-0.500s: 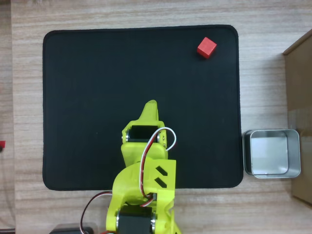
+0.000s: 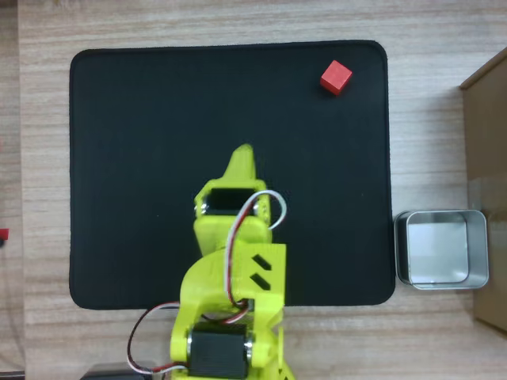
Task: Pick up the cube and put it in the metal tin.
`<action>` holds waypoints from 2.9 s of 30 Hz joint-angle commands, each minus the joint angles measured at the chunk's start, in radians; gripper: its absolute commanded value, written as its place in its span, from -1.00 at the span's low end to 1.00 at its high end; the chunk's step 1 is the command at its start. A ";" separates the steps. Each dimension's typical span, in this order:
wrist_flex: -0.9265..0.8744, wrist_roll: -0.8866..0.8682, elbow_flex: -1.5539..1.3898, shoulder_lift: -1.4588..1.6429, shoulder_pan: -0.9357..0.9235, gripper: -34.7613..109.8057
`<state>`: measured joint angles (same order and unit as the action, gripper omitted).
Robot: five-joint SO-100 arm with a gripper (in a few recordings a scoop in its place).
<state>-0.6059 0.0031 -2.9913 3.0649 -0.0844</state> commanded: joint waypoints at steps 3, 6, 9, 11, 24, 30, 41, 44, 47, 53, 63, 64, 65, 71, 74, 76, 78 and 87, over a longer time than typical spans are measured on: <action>0.072 -0.049 0.144 -0.193 -0.063 -0.49; 0.152 -0.071 0.215 -0.348 -0.117 -0.49; 0.181 -0.084 0.265 -0.443 -0.137 -0.49; 0.192 -0.104 0.322 -0.526 -0.156 -0.49; 0.193 -0.184 0.632 -0.962 -0.259 -0.39; 0.179 -0.213 0.762 -1.164 -0.272 -0.36; -0.141 -0.245 1.123 -1.465 -0.250 -0.27; -0.176 -0.262 1.223 -1.542 -0.264 -0.27; -0.176 -0.267 1.282 -1.605 -0.268 -0.27; -0.178 -0.270 1.315 -1.680 -0.258 -0.27; -0.135 -0.276 1.287 -1.698 -0.250 -0.39; -0.135 -0.270 1.282 -1.698 -0.249 -0.41; -0.135 -0.267 1.278 -1.698 -0.249 -0.42; -0.069 -0.247 1.147 -1.536 -0.241 -0.52; -0.006 -0.242 1.032 -1.399 -0.232 -0.52; 0.023 -0.239 0.954 -1.290 -0.233 -0.52; 0.064 -0.239 0.876 -1.197 -0.235 -0.52; 0.074 -0.183 0.796 -0.956 -0.371 -0.52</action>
<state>-0.5354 -0.1825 -2.1829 2.0601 -0.4372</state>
